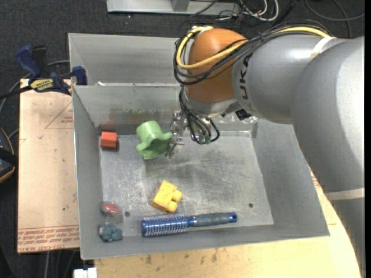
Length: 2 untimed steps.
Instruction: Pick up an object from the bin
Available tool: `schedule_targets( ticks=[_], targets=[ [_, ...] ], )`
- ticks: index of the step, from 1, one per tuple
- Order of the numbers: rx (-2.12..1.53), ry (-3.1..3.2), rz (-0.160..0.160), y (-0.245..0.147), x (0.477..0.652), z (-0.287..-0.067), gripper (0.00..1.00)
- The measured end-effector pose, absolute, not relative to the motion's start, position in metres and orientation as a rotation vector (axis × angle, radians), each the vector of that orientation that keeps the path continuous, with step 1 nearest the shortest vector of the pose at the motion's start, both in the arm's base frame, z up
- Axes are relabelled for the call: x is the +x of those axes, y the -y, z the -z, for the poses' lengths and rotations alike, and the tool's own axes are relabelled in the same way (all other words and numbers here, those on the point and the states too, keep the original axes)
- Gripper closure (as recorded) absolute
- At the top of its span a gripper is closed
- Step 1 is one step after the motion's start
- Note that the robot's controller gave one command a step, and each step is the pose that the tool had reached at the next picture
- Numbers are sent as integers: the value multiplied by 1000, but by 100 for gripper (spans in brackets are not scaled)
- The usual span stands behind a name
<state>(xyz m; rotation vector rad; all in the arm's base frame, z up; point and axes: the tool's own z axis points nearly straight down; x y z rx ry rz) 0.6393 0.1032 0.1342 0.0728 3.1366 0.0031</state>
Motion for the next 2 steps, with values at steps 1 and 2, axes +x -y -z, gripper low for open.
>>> schedule_targets(
  ticks=[1, 2],
  targets=[
    [73, -3139, -2, -103, 640, -135, 100],
    [73, -3134, -3, -103, 641, -181, 100]
  ],
)
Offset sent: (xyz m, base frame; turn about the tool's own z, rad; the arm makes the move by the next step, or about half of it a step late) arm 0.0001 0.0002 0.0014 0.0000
